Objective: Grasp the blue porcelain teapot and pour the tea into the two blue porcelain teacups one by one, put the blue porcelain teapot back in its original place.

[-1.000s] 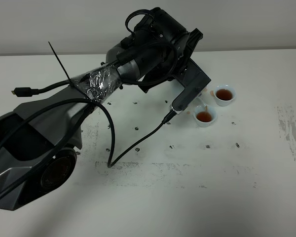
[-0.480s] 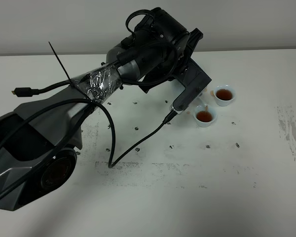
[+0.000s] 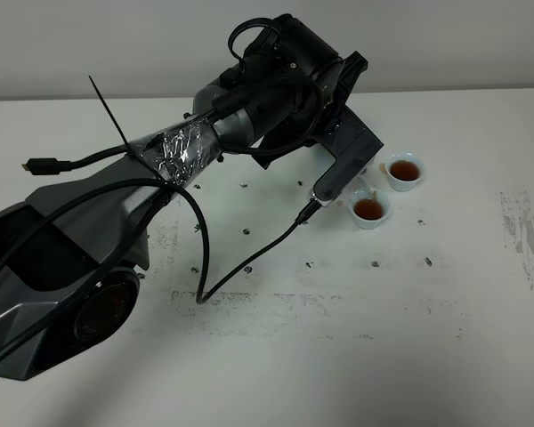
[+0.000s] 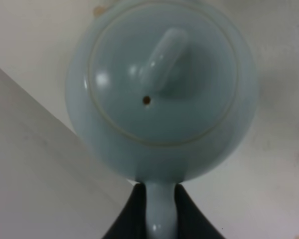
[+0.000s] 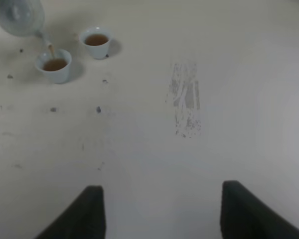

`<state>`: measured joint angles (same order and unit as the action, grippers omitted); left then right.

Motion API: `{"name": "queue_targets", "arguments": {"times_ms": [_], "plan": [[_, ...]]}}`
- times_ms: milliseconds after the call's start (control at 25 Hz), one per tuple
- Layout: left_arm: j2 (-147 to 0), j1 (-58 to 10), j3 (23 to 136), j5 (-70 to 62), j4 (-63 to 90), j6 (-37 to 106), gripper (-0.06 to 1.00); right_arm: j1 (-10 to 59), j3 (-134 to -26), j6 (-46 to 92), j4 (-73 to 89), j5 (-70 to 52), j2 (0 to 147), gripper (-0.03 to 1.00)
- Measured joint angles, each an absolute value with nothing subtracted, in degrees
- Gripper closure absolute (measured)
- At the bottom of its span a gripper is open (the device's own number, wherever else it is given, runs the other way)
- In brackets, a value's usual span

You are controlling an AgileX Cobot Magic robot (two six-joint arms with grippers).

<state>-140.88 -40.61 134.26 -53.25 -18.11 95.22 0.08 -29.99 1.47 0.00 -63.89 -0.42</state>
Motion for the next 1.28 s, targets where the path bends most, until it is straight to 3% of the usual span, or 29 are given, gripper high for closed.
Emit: {"name": "queue_targets", "arguments": {"times_ms": [560, 880, 1040, 1280], "plan": [[-140.9, -39.9, 134.3, -54.3, -12.6, 93.2, 0.94, 0.1, -30.0, 1.5, 0.0, -63.9, -0.4, 0.48], [-140.9, -36.4, 134.3, -55.1, -9.9, 75.5, 0.94, 0.1, -30.0, 1.5, 0.0, -63.9, -0.4, 0.48], [-140.9, -33.3, 134.3, -57.0, -1.4, 68.3, 0.94, 0.1, -30.0, 1.5, 0.0, -63.9, -0.4, 0.48], [-140.9, -27.1, 134.3, -64.9, 23.9, 65.5, 0.94, 0.1, -30.0, 1.5, 0.0, -63.9, -0.4, 0.48]]}}
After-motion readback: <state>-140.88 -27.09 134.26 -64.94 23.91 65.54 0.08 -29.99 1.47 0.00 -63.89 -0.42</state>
